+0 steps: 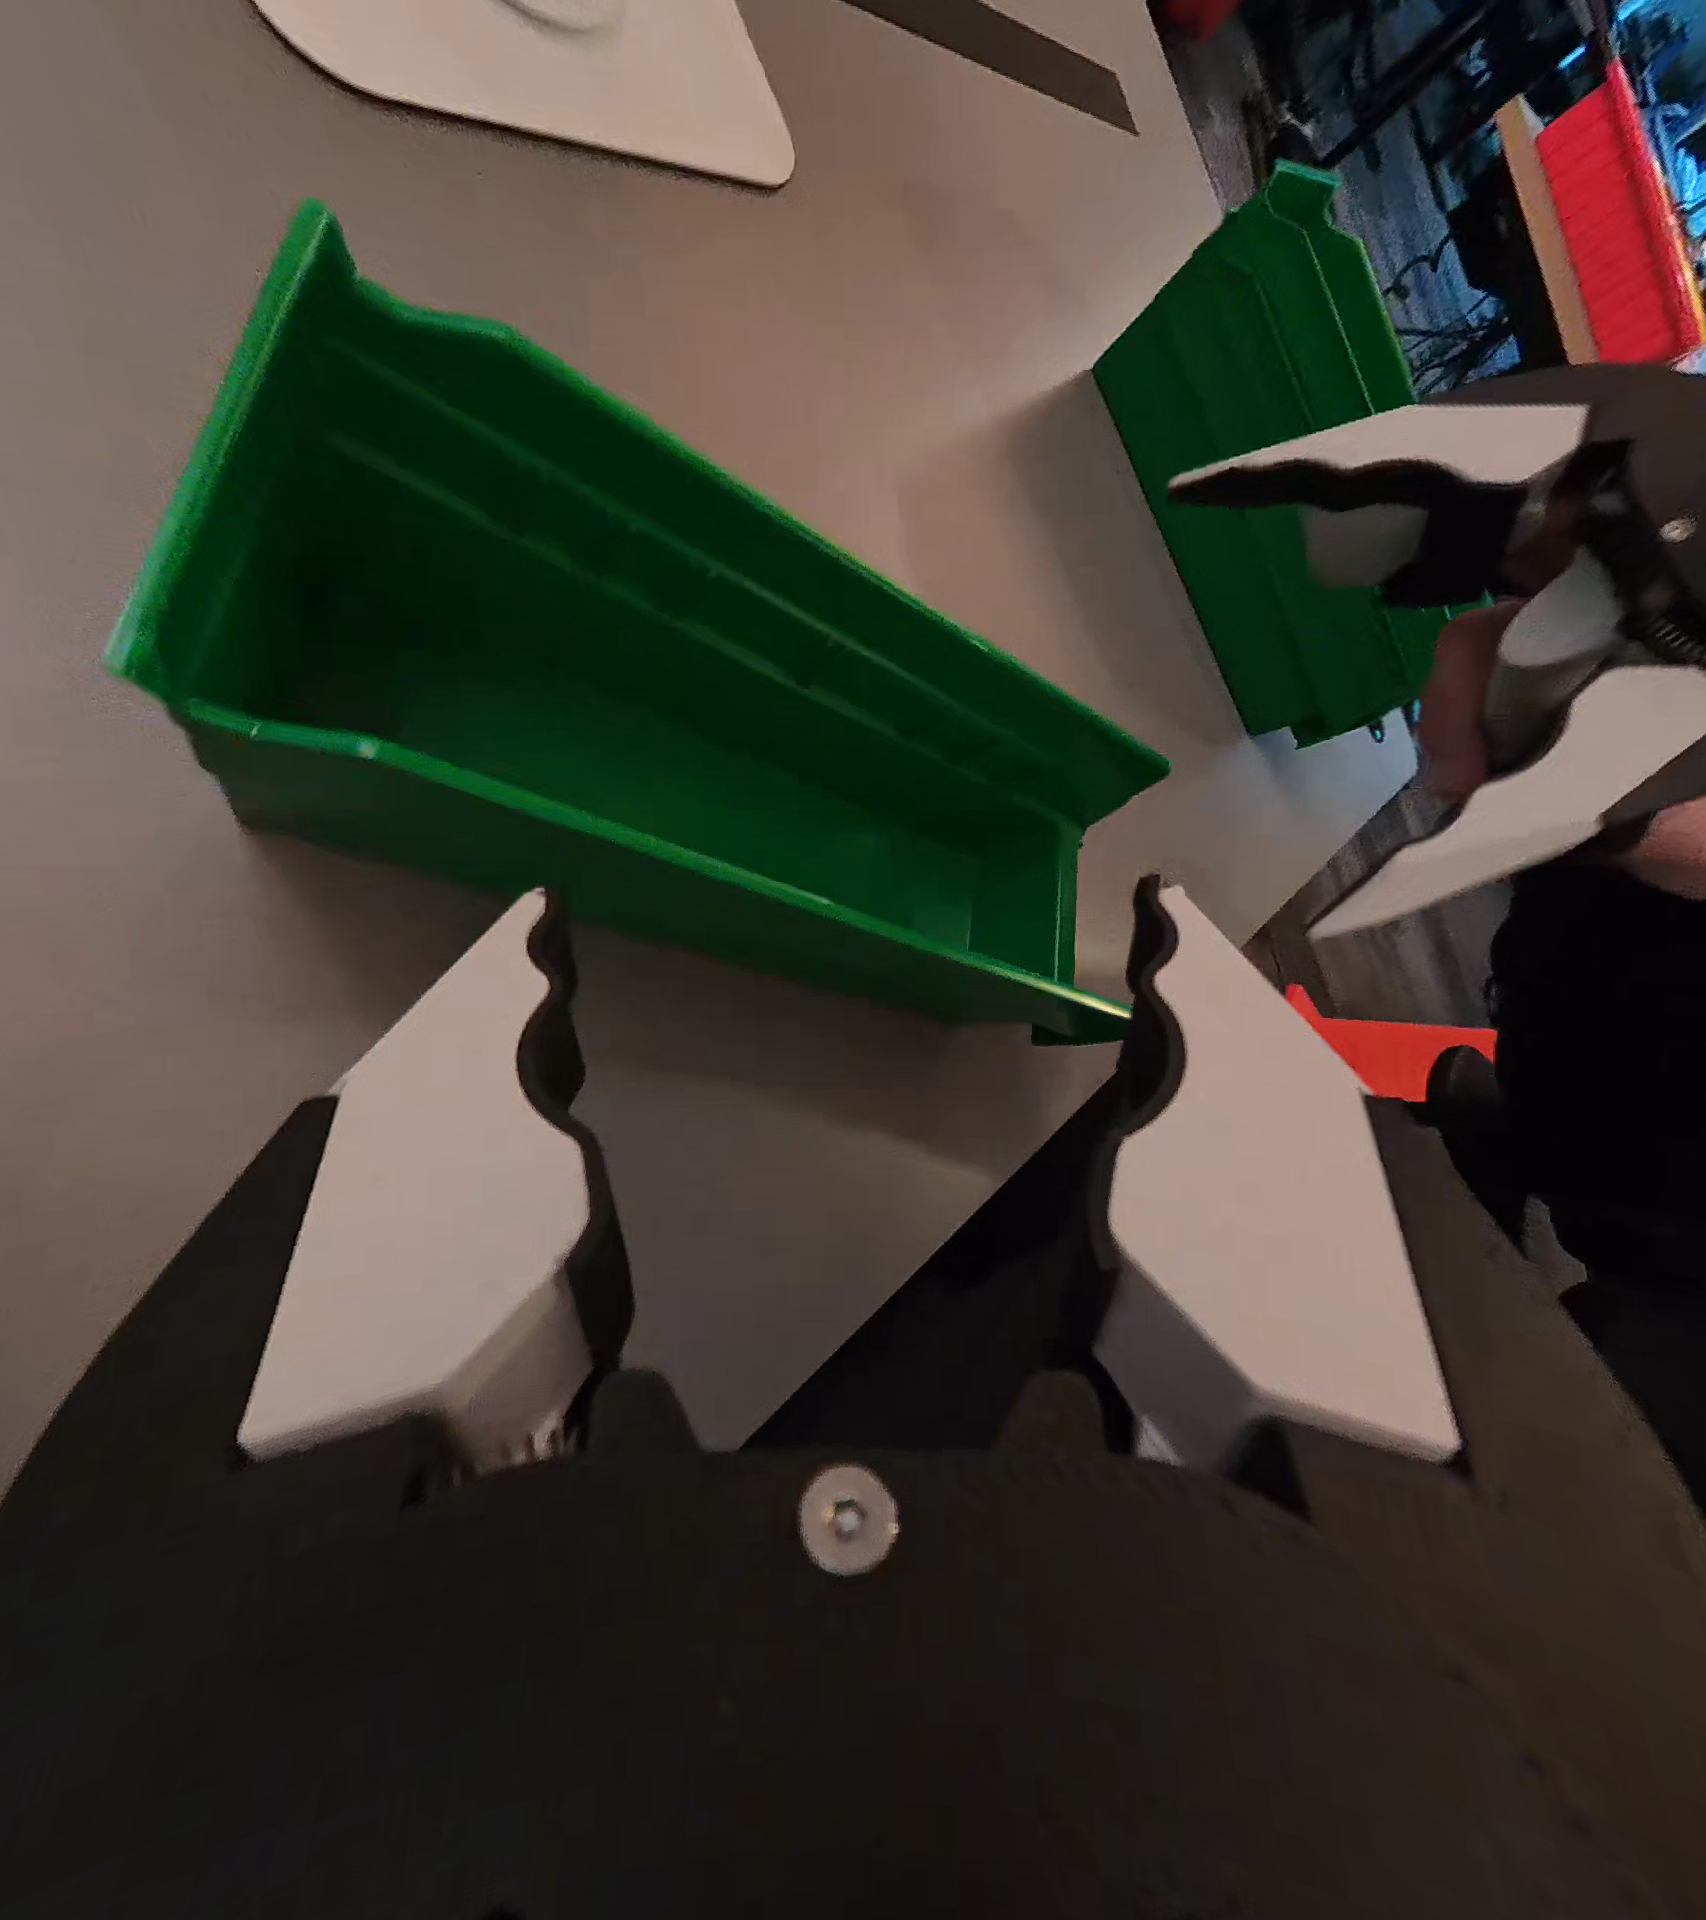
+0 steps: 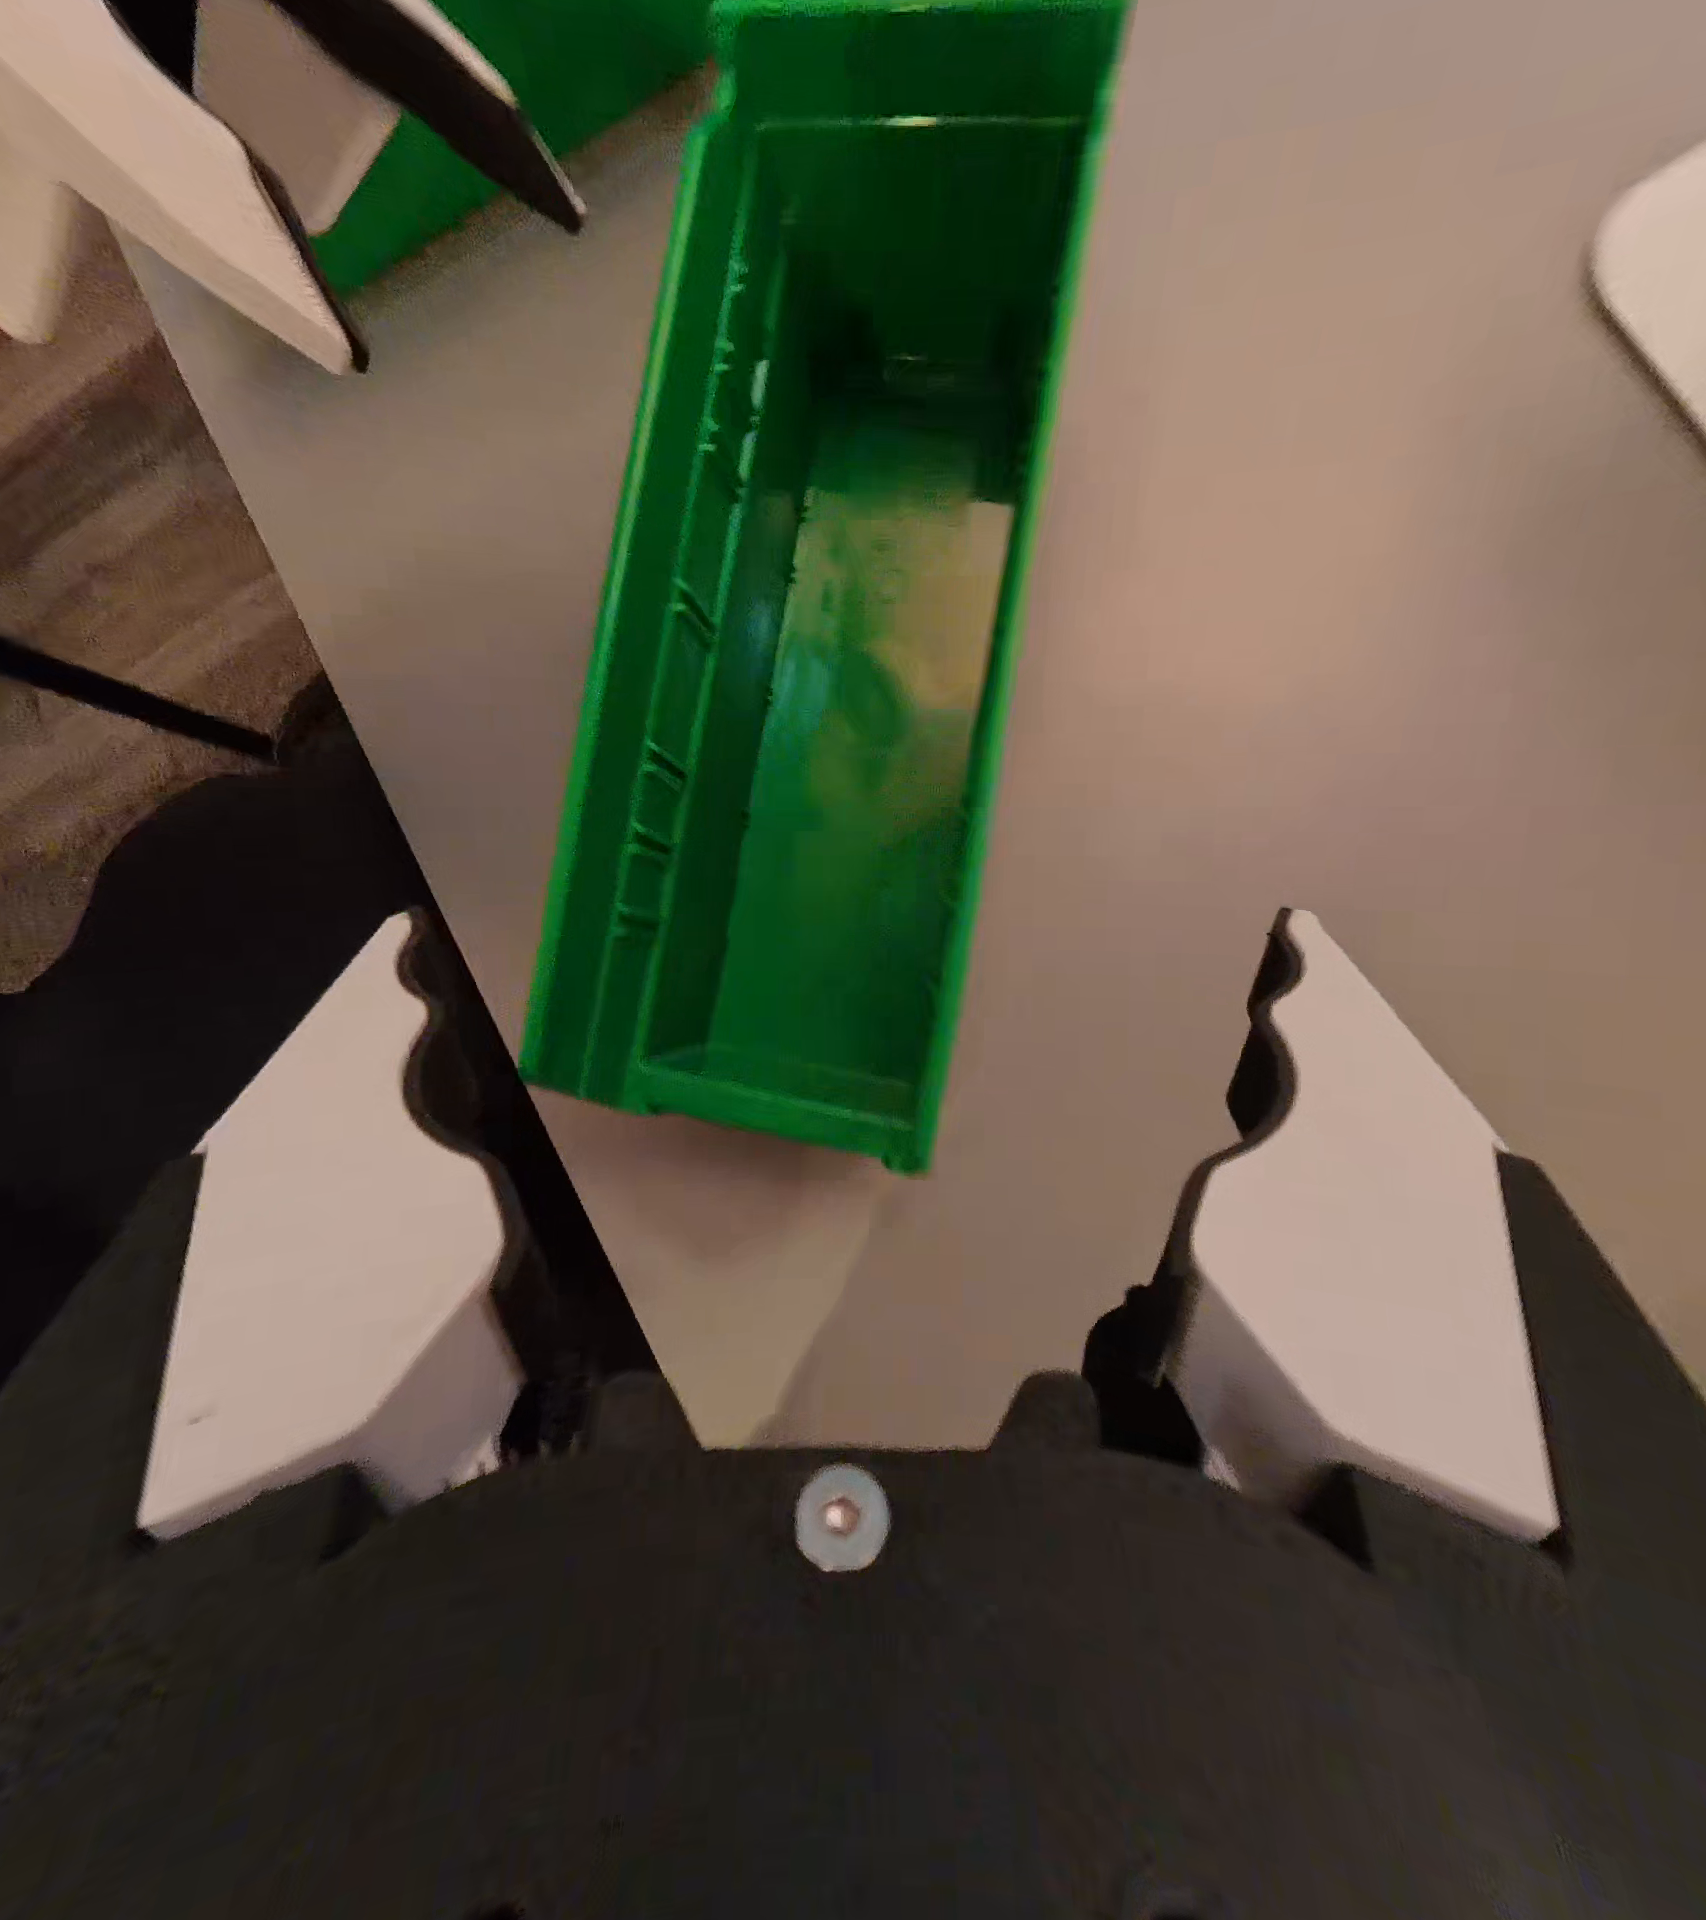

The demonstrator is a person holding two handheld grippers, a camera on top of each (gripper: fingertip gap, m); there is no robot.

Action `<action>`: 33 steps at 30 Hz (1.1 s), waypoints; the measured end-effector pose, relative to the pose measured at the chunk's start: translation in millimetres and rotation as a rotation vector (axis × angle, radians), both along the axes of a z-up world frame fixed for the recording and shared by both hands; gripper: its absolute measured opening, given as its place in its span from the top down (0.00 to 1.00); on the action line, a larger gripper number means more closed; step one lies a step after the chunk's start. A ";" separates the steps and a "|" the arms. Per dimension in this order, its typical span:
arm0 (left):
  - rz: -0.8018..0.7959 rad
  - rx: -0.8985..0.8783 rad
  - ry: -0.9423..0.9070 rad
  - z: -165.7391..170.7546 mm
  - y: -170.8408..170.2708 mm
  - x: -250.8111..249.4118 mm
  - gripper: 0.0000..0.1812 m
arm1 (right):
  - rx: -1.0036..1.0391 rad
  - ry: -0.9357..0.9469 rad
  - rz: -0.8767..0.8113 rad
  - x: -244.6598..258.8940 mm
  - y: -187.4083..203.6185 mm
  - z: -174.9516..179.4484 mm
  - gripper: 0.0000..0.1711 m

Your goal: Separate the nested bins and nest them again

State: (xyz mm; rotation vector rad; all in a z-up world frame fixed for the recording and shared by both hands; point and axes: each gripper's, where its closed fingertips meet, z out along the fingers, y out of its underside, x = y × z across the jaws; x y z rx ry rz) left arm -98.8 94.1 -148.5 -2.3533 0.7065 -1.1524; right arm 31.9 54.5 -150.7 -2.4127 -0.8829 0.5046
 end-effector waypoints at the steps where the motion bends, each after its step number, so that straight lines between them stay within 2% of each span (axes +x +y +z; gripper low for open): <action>1: 0.002 -0.008 -0.001 -2.4 1.1 -4.1 0.42 | -0.016 -0.023 0.020 -14.4 1.9 -8.4 0.11; 8: 0.030 0.024 0.022 -4.3 11.8 -22.3 0.42 | -0.112 -0.211 0.020 -60.8 30.0 -60.1 0.09; 13: 0.048 0.025 -0.010 -0.1 17.1 -32.4 0.45 | -0.193 -0.287 0.027 -69.1 39.6 -87.4 0.15; 17: 0.053 0.022 -0.022 0.7 18.9 -36.5 0.45 | -0.223 -0.291 0.040 -66.4 38.9 -84.6 0.25; 20: 0.051 0.025 -0.021 0.5 19.4 -38.1 0.46 | -0.233 -0.302 0.044 -55.6 37.2 -84.0 0.26; 28: 0.049 0.017 -0.031 -0.5 19.7 -36.2 0.46 | -0.234 -0.403 0.035 -11.1 24.8 -86.9 0.09; 31: 0.034 0.013 -0.025 -2.5 16.5 -31.5 0.46 | -0.233 -0.425 0.041 -14.6 23.6 -92.0 0.09; 33: 0.027 0.014 -0.020 -3.4 14.6 -29.5 0.46 | -0.229 -0.445 0.026 -13.3 26.5 -91.7 0.15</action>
